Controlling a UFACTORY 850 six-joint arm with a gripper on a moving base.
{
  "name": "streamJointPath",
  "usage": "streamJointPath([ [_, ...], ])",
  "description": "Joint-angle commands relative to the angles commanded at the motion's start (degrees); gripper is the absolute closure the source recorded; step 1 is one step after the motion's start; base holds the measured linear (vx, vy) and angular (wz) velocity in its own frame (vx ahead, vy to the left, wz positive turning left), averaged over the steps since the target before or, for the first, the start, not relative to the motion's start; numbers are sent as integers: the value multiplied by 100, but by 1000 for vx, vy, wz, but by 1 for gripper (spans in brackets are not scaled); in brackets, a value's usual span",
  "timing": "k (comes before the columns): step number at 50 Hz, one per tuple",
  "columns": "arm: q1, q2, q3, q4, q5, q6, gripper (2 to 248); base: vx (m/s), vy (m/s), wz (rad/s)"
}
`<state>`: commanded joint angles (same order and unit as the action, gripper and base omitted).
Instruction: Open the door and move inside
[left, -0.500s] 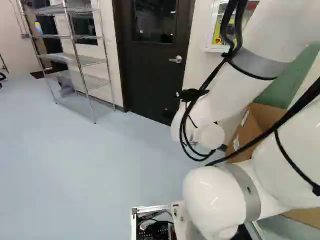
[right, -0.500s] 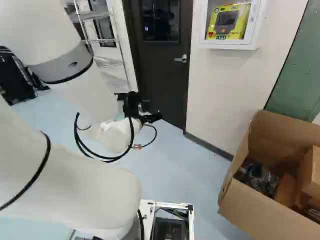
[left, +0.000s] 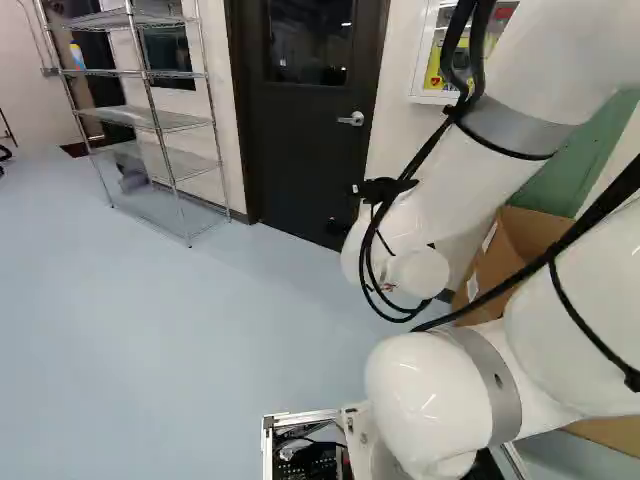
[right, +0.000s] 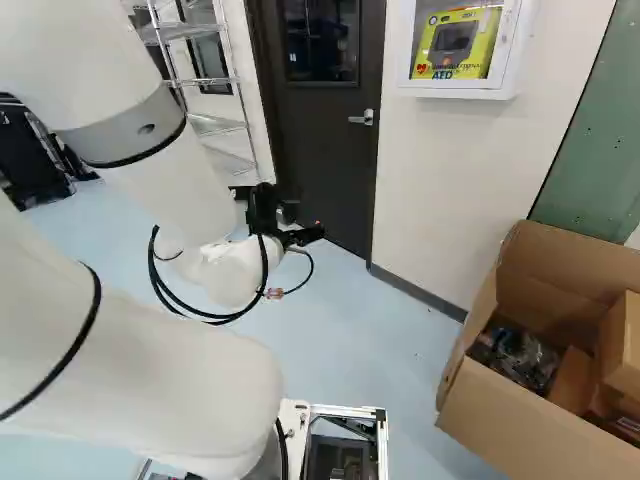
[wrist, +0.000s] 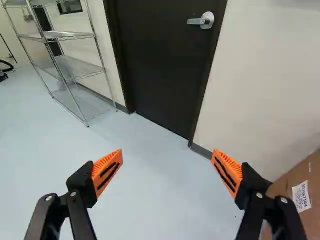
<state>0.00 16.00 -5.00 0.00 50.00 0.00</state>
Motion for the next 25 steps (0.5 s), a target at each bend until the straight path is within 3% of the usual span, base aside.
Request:
streamJointPath([
  [25,0,0,0,0,0,0,3,0,0,0],
])
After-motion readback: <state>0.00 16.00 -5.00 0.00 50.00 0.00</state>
